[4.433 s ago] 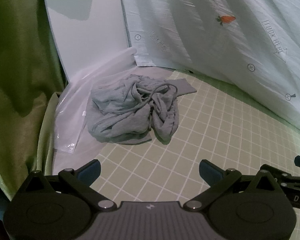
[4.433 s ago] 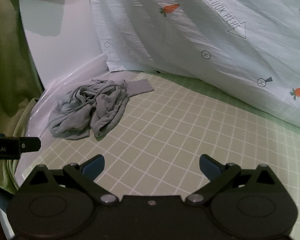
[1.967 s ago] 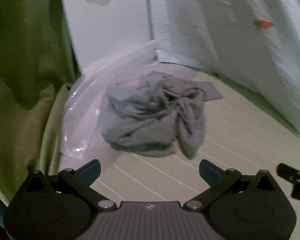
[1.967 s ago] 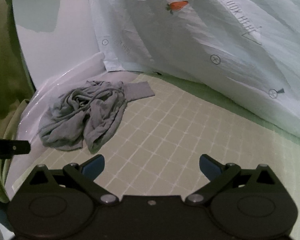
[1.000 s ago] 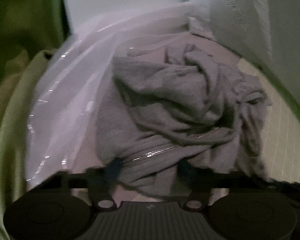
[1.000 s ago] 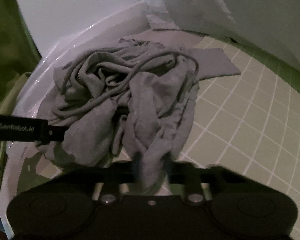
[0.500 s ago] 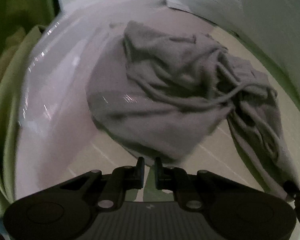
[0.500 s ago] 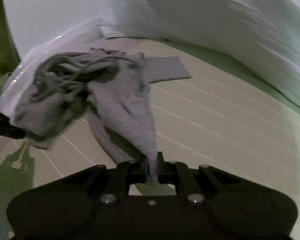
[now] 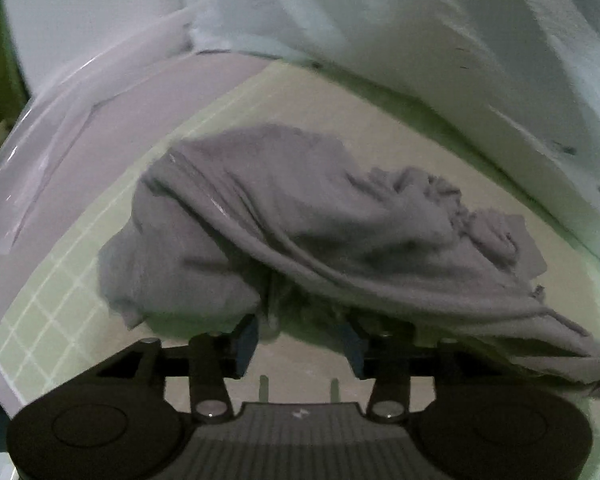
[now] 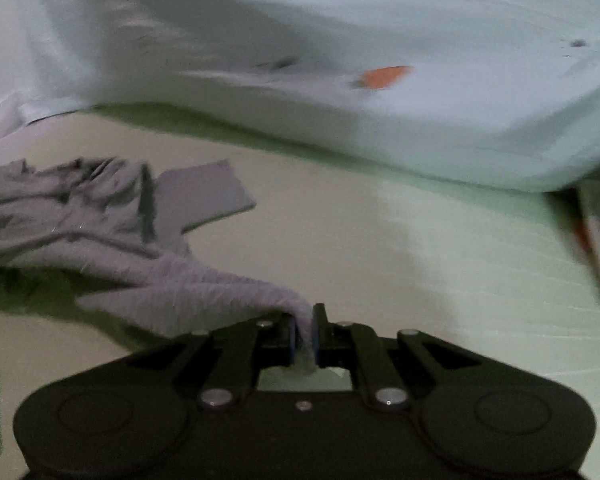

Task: Fold clothes
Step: 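Lift the hoodie with both grippers and pull it out across the mat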

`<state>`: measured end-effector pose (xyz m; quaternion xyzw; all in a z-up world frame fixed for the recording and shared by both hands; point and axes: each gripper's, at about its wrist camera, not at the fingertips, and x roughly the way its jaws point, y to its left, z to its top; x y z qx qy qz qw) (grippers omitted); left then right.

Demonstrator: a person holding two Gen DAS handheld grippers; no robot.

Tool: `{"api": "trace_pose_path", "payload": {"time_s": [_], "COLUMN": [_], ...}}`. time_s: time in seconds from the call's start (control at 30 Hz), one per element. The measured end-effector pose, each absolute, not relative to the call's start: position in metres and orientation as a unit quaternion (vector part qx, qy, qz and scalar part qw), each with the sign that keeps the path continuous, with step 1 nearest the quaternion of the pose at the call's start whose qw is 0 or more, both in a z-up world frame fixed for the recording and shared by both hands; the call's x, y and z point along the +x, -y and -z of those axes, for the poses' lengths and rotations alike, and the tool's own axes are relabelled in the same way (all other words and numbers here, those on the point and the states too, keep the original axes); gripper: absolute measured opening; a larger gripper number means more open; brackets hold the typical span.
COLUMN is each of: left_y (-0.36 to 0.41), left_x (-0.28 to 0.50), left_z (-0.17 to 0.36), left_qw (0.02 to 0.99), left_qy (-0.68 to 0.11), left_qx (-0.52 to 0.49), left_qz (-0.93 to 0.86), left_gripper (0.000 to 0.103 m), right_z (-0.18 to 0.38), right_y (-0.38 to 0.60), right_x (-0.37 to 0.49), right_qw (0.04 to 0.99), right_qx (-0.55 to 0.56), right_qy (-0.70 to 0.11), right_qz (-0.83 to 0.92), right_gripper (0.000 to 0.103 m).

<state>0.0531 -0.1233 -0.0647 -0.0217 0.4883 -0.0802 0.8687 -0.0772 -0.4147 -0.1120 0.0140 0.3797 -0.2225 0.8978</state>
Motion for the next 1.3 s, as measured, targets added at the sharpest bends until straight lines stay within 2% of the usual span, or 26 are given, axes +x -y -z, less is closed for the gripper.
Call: {"api": "trace_pose_path", "payload": {"time_s": [0.17, 0.23, 0.37, 0.47, 0.53, 0.6, 0.73, 1.0, 1.07, 1.1, 1.13, 1.2, 1.23, 1.3], "left_y": [0.167, 0.18, 0.199, 0.209, 0.218, 0.231, 0.257, 0.304, 0.315, 0.318, 0.32, 0.32, 0.319, 0.308], "left_x": [0.057, 0.064, 0.09, 0.109, 0.125, 0.137, 0.161, 0.177, 0.177, 0.174, 0.172, 0.17, 0.169, 0.168], "left_z": [0.064, 0.066, 0.074, 0.078, 0.086, 0.093, 0.111, 0.133, 0.137, 0.138, 0.137, 0.137, 0.136, 0.129], "left_qw": [0.87, 0.869, 0.867, 0.858, 0.85, 0.843, 0.83, 0.8, 0.792, 0.795, 0.799, 0.793, 0.795, 0.806], "left_qy": [-0.483, -0.484, -0.487, -0.503, -0.515, -0.52, -0.527, -0.55, -0.555, -0.554, -0.55, -0.556, -0.556, -0.548], "left_qx": [0.001, 0.008, 0.023, 0.019, 0.024, 0.042, 0.056, 0.032, 0.032, 0.035, 0.043, 0.029, 0.024, 0.013], "left_qz": [0.1, 0.105, 0.107, 0.106, 0.112, 0.131, 0.171, 0.238, 0.251, 0.244, 0.24, 0.247, 0.242, 0.225], "left_gripper": [0.057, 0.063, 0.066, 0.069, 0.073, 0.075, 0.08, 0.08, 0.068, 0.059, 0.043, 0.028, 0.022, 0.018], "right_z": [0.089, 0.079, 0.061, 0.084, 0.103, 0.118, 0.143, 0.153, 0.155, 0.154, 0.153, 0.152, 0.151, 0.148], "right_y": [0.506, 0.537, 0.594, 0.62, 0.616, 0.604, 0.577, 0.556, 0.553, 0.552, 0.55, 0.545, 0.542, 0.535], "right_x": [-0.091, -0.096, -0.107, -0.104, -0.11, -0.12, -0.14, -0.137, -0.133, -0.132, -0.131, -0.129, -0.129, -0.131], "right_qw": [0.896, 0.891, 0.872, 0.839, 0.822, 0.811, 0.784, 0.762, 0.767, 0.77, 0.774, 0.779, 0.781, 0.787], "right_qx": [-0.022, -0.008, 0.03, 0.102, 0.145, 0.178, 0.223, 0.229, 0.219, 0.216, 0.213, 0.209, 0.208, 0.21], "right_qy": [-0.328, -0.302, -0.25, -0.288, -0.308, -0.315, -0.349, -0.398, -0.4, -0.4, -0.401, -0.401, -0.401, -0.398], "right_qz": [0.297, 0.339, 0.421, 0.45, 0.457, 0.46, 0.462, 0.457, 0.451, 0.447, 0.442, 0.434, 0.43, 0.422], "right_gripper": [0.008, 0.008, 0.009, 0.017, 0.04, 0.05, 0.055, 0.058, 0.06, 0.061, 0.061, 0.061, 0.061, 0.061]}}
